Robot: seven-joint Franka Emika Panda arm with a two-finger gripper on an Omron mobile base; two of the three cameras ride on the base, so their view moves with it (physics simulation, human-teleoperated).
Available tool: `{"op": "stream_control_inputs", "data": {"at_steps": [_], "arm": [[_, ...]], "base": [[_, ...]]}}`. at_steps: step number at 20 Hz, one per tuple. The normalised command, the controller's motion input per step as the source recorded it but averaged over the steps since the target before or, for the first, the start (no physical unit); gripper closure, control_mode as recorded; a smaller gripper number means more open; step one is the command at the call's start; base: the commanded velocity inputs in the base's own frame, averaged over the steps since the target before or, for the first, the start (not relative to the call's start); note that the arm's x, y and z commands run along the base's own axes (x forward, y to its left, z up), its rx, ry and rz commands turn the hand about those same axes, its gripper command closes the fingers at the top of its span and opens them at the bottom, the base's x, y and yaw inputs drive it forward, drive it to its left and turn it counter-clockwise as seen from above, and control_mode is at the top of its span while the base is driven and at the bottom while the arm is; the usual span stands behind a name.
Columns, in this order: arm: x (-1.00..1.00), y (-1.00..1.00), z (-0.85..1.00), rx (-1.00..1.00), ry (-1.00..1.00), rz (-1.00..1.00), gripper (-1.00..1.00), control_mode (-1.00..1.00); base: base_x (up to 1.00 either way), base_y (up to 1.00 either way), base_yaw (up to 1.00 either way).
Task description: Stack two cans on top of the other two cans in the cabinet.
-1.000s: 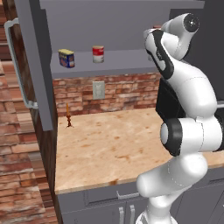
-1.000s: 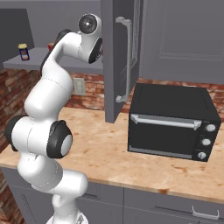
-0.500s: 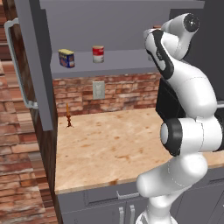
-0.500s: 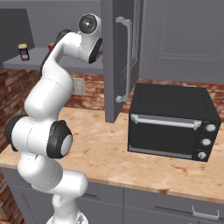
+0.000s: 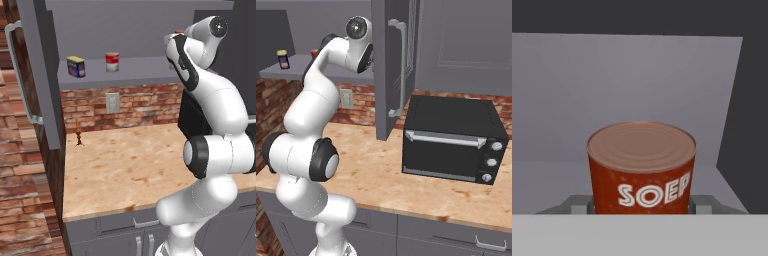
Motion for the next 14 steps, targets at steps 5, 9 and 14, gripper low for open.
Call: {"op": "stream_control_inputs", "data": {"at_steps": [5, 9, 14], "arm": [[0.00, 0.00, -0.12, 0.00, 0.00, 0.00, 1.00, -1.00], [0.00, 0.00, -0.07, 0.00, 0.00, 0.00, 1.00, -1.00], [0.00, 0.00, 0.00, 0.00, 0.00, 0.00, 1.00, -1.00]], "base": [[0.00, 0.00, 0.00], [0.00, 0.00, 0.00], [0.00, 0.00, 0.00]]}}
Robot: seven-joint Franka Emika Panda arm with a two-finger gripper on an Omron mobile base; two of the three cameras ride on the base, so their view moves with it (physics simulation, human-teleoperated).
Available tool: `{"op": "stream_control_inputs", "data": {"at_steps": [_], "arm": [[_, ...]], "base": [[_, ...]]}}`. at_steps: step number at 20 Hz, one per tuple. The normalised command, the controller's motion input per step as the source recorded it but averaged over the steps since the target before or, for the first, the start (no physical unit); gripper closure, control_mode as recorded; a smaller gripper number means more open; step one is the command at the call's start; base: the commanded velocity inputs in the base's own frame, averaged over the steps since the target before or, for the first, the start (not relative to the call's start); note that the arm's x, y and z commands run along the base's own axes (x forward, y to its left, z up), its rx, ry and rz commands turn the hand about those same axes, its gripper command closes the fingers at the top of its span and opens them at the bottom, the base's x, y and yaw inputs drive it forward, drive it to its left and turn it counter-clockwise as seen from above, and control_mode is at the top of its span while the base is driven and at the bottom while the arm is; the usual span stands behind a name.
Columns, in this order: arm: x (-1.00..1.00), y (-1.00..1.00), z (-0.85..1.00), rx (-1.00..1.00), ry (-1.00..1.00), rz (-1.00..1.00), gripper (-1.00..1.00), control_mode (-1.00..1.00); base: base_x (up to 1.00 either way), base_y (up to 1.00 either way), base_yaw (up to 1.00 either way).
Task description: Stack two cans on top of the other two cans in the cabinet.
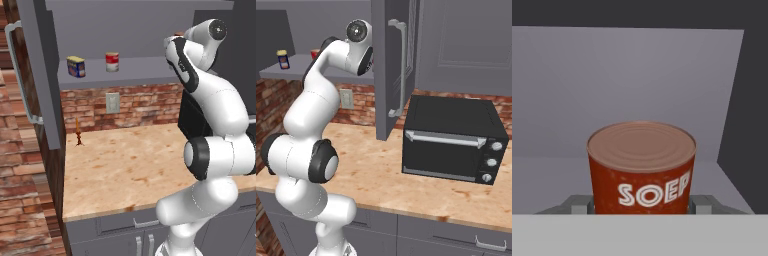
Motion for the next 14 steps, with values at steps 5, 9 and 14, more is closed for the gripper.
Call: {"op": "stream_control_inputs", "data": {"at_steps": [5, 9, 14], "arm": [[0.00, 0.00, 0.00, 0.00, 0.00, 0.00, 1.00, -1.00], [0.00, 0.00, 0.00, 0.00, 0.00, 0.00, 1.00, -1.00], [0.00, 0.00, 0.00, 0.00, 0.00, 0.00, -1.00, -1.00]], "base": [[0.00, 0.00, 0.00], [0.00, 0.00, 0.00], [0.00, 0.00, 0.00]]}}
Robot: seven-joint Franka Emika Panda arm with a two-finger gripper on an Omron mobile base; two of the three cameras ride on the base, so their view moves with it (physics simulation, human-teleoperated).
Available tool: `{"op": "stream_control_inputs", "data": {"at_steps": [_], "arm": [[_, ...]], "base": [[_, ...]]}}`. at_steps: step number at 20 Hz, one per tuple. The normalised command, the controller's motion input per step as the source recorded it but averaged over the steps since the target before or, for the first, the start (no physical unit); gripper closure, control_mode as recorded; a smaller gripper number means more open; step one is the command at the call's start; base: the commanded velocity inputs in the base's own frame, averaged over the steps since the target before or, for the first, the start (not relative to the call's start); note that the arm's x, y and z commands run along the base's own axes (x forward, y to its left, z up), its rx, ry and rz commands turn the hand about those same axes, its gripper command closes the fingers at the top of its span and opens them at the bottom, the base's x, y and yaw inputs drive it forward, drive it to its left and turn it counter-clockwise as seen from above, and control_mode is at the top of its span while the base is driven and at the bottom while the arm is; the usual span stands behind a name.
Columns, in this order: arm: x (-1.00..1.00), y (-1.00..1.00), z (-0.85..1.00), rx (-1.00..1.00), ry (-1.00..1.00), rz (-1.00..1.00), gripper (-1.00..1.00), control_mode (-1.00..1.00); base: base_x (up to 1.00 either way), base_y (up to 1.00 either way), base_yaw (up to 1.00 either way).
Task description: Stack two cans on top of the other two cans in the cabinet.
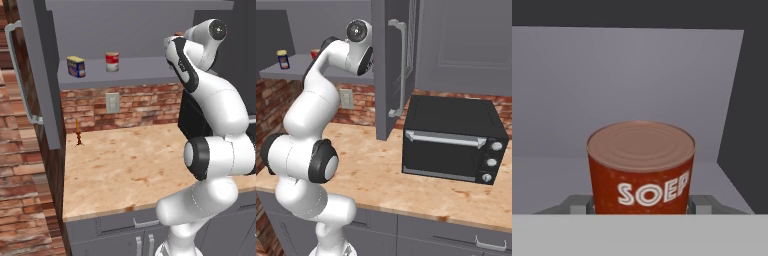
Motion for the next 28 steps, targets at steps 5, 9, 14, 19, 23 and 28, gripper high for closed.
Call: {"op": "stream_control_inputs", "data": {"at_steps": [5, 9, 14, 19, 23, 28], "arm": [[0.00, 0.00, 0.00, 0.00, 0.00, 0.00, -1.00, -1.00], [0.00, 0.00, 0.00, 0.00, 0.00, 0.00, -1.00, -1.00], [0.00, 0.00, 0.00, 0.00, 0.00, 0.00, -1.00, -1.00], [0.00, 0.00, 0.00, 0.00, 0.00, 0.00, -1.00, -1.00], [-0.06, 0.00, 0.00, 0.00, 0.00, 0.00, -1.00, -1.00], [-0.24, 0.00, 0.00, 0.00, 0.00, 0.00, -1.00, -1.00]], "base": [[0.00, 0.00, 0.00], [0.00, 0.00, 0.00], [0.00, 0.00, 0.00], [0.00, 0.00, 0.00], [0.00, 0.00, 0.00], [0.00, 0.00, 0.00]]}}
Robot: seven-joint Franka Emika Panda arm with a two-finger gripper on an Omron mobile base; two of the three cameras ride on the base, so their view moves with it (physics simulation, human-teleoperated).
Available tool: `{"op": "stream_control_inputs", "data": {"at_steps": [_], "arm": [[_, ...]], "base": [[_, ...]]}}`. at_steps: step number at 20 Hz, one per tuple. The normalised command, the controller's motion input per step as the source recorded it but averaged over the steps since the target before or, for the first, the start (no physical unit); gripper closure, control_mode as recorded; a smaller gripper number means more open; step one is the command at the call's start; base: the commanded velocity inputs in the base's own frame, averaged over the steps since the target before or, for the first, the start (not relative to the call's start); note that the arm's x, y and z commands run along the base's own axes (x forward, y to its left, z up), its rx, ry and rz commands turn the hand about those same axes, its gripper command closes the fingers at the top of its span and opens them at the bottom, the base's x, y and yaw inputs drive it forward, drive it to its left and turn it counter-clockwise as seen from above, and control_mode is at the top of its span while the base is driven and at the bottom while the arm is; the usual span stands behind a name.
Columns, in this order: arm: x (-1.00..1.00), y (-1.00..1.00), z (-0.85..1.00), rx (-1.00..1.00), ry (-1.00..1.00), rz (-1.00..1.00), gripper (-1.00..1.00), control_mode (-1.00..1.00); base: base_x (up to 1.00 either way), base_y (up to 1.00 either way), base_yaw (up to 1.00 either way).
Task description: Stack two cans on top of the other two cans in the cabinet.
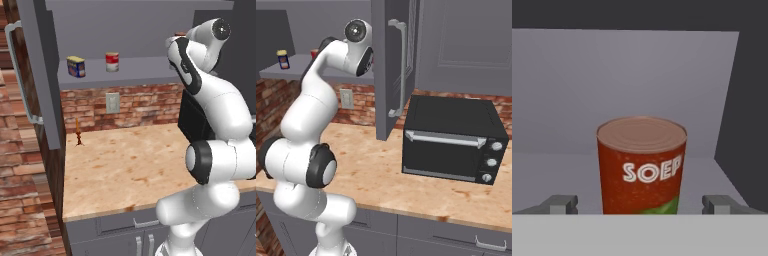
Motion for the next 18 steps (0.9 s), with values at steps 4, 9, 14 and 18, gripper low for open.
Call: {"op": "stream_control_inputs", "data": {"at_steps": [4, 9, 14, 18], "arm": [[-0.27, 0.00, 0.00, 0.00, 0.00, 0.00, -1.00, -1.00], [-0.33, 0.01, 0.00, 0.00, 0.00, 0.00, -1.00, -1.00], [-0.57, 0.21, 0.00, 0.00, 0.00, 0.00, -1.00, -1.00], [-0.74, 0.32, 0.00, 0.00, 0.00, 0.00, -1.00, -1.00]], "base": [[0.00, 0.00, 0.00], [0.00, 0.00, 0.00], [0.00, 0.00, 0.00], [0.00, 0.00, 0.00]]}}
